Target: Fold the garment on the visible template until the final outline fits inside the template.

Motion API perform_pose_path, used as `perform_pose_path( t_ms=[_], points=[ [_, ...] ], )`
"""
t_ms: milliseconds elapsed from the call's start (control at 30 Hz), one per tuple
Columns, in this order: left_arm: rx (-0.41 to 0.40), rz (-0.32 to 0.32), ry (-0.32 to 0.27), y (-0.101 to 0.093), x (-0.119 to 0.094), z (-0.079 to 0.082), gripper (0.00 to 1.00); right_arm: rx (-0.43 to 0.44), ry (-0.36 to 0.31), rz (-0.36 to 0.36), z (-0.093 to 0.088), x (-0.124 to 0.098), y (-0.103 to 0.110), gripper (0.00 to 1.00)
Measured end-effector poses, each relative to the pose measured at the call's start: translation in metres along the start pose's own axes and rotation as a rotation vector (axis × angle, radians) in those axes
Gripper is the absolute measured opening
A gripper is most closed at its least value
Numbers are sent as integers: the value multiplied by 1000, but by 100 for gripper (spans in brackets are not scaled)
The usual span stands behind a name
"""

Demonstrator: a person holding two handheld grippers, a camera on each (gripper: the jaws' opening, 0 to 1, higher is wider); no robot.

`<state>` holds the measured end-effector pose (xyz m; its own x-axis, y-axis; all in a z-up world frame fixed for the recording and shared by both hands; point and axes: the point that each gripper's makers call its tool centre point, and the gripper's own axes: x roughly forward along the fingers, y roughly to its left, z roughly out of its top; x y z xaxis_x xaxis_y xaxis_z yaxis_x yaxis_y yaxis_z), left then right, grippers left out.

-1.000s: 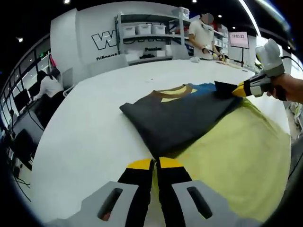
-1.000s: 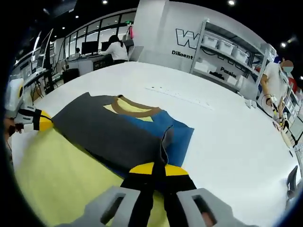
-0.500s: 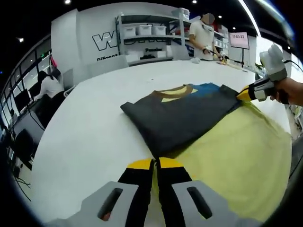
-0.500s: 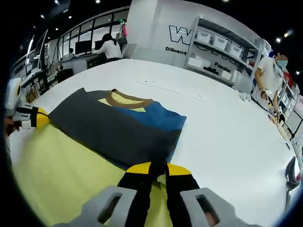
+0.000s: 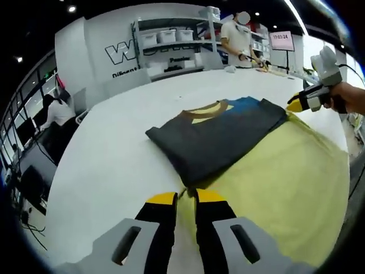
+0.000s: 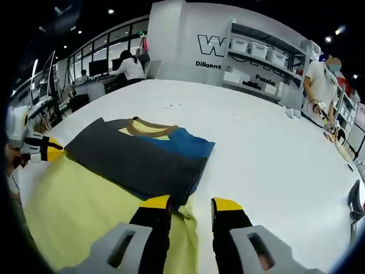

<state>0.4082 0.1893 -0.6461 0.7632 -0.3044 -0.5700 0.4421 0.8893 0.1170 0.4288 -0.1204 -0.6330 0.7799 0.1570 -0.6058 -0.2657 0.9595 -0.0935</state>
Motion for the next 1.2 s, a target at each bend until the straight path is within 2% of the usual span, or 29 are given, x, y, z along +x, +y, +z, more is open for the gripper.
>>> perform_pose_path(
  t_ms=[133, 300, 433, 500, 567, 767, 900, 1200],
  points=[
    [-13, -22, -29, -5, -8, 8, 3, -5, -5, 30, 2, -6, 6, 25],
    [-17, -58, -54, -10, -16, 13, 11, -25, -4, 59, 2, -13, 15, 26],
    [45, -66, -53, -15, -23, 13, 12, -48, 2, 83, -1, -18, 22, 26],
    [24, -108, -51, -19, -24, 13, 15, -61, 10, 93, -3, -21, 25, 27],
    [7, -134, -40, -23, -25, 10, 18, -82, 21, 122, -6, -25, 31, 29],
    [23, -180, -10, -38, -35, 1, 22, -108, 33, 154, -13, -33, 40, 29],
    [36, -207, 3, -45, -39, -3, 24, -113, 64, 188, -28, -33, 45, 29],
    [82, -242, 45, -53, -51, -18, 25, -124, 112, 214, -51, -45, 41, 30]
  ],
)
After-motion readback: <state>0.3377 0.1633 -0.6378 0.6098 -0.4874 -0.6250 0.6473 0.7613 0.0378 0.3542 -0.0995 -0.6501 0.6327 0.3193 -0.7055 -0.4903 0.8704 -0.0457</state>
